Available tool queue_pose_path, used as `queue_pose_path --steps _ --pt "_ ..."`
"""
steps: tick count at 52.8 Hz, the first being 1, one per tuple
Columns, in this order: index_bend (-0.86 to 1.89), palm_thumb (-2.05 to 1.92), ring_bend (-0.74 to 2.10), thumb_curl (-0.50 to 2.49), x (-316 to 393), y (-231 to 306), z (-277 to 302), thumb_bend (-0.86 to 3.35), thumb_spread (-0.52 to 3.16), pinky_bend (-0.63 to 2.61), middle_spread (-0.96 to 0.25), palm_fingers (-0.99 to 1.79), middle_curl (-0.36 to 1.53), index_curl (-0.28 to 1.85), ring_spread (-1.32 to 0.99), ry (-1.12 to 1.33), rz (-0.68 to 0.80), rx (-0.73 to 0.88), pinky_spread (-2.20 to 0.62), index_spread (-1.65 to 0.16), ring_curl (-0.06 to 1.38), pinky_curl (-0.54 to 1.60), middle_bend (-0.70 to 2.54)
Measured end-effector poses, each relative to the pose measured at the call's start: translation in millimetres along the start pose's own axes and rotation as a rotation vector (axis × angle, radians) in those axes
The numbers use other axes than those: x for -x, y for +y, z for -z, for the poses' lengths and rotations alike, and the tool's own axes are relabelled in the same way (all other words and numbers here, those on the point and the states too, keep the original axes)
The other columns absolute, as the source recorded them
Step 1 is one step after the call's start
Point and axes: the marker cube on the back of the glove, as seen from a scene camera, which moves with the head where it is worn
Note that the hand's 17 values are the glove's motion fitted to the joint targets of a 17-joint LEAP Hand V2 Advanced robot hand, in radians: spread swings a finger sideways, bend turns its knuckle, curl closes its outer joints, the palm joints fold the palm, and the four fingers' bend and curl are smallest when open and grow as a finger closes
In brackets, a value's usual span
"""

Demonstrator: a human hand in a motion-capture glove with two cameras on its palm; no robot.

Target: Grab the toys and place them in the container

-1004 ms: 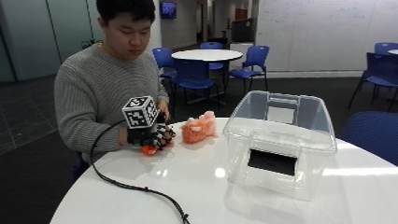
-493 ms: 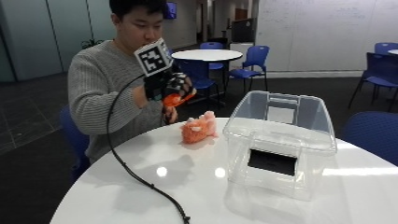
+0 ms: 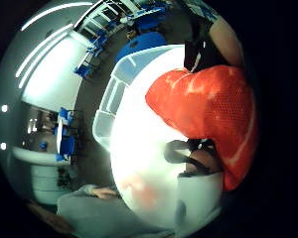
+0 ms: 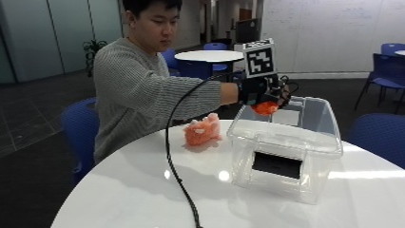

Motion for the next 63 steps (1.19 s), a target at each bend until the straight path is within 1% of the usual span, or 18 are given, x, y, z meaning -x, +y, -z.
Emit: queue_pose_path --steps 4,5,7,9,10,11,13,15,18,22,31,36,39,44,49,56,63 --pt "0.42 0.61 1.14 1.09 -0.5 -2.5 -12.0 0.19 0.56 1.04 -0.27 0.64 0.73 0.60 -0.60 -0.014 -0.039 0.060 -0.43 -0.50 0.65 0.53 0.83" --pt "0.38 0.60 1.13 1.10 -0.3 -1.7 -15.4 0.18 0.56 1.04 -0.27 0.59 0.73 0.59 -0.59 -0.024 -0.042 0.090 -0.43 -0.50 0.65 0.53 0.82" --pt "0.27 0.58 1.10 1.09 -1.1 1.4 -22.7 0.17 0.61 1.12 -0.28 0.42 0.72 0.58 -0.57 -0.036 -0.037 0.157 -0.42 -0.49 0.65 0.55 0.75" --pt "0.21 0.55 1.08 1.09 -3.1 5.1 -28.1 0.16 0.66 1.19 -0.28 0.33 0.71 0.58 -0.56 -0.046 -0.024 0.209 -0.40 -0.48 0.65 0.56 0.69" --pt "0.17 0.43 1.07 1.06 -3.9 7.1 -30.0 0.10 0.75 1.16 -0.27 0.25 0.69 0.57 -0.54 -0.051 -0.015 0.226 -0.38 -0.47 0.65 0.55 0.66" --pt "0.14 0.41 1.02 1.02 -4.4 9.2 -31.5 0.09 0.83 1.16 -0.26 0.02 0.66 0.56 -0.52 -0.056 -0.004 0.237 -0.34 -0.46 0.63 0.55 0.56" --pt "0.16 0.32 0.93 0.96 -4.4 13.3 -33.4 0.03 0.93 1.17 -0.26 -0.20 0.63 0.56 -0.46 -0.063 0.013 0.246 -0.26 -0.45 0.62 0.57 0.46" --pt "0.14 0.26 0.85 0.90 -4.1 16.6 -33.4 0.00 1.00 1.13 -0.25 -0.23 0.58 0.52 -0.43 -0.073 0.017 0.242 -0.20 -0.44 0.58 0.54 0.39" --pt "0.13 0.20 0.75 0.83 -2.9 20.9 -30.9 -0.03 1.08 1.09 -0.24 -0.21 0.55 0.48 -0.38 -0.092 0.018 0.233 -0.14 -0.42 0.53 0.50 0.34" --pt "0.12 0.15 0.69 0.75 4.2 31.1 -25.7 -0.03 1.17 1.05 -0.23 -0.17 0.52 0.45 -0.34 -0.110 0.048 0.223 -0.08 -0.40 0.49 0.47 0.29" --pt "0.13 0.11 0.63 0.62 24.6 70.6 -12.6 -0.02 1.30 0.96 -0.22 -0.09 0.48 0.40 -0.28 -0.136 0.153 0.207 -0.01 -0.39 0.45 0.42 0.23" --pt "0.14 0.11 0.61 0.57 44.1 123.5 0.0 -0.01 1.34 0.94 -0.21 -0.06 0.47 0.38 -0.26 -0.182 0.257 0.198 0.01 -0.39 0.44 0.41 0.22" --pt "0.14 0.11 0.61 0.55 58.1 162.5 2.6 -0.01 1.36 0.93 -0.21 -0.05 0.46 0.37 -0.25 -0.157 0.316 0.195 0.01 -0.39 0.43 0.40 0.21" --pt "0.16 0.12 0.59 0.51 68.7 209.4 -1.3 -0.01 1.38 0.92 -0.21 -0.03 0.46 0.36 -0.24 -0.124 0.376 0.214 0.02 -0.39 0.42 0.39 0.20" --pt "0.16 0.12 0.57 0.48 72.5 231.2 -11.6 -0.01 1.39 0.91 -0.21 -0.03 0.45 0.36 -0.23 -0.117 0.380 0.228 0.03 -0.39 0.41 0.38 0.20" --pt "0.16 0.12 0.55 0.45 74.2 238.7 -31.8 -0.01 1.40 0.91 -0.21 -0.02 0.44 0.35 -0.22 -0.132 0.361 0.264 0.03 -0.40 0.40 0.38 0.19" --pt "0.17 0.13 0.55 0.42 82.1 249.5 -69.1 -0.01 1.41 0.91 -0.21 -0.01 0.43 0.35 -0.21 -0.100 0.359 0.321 0.03 -0.40 0.39 0.37 0.19"
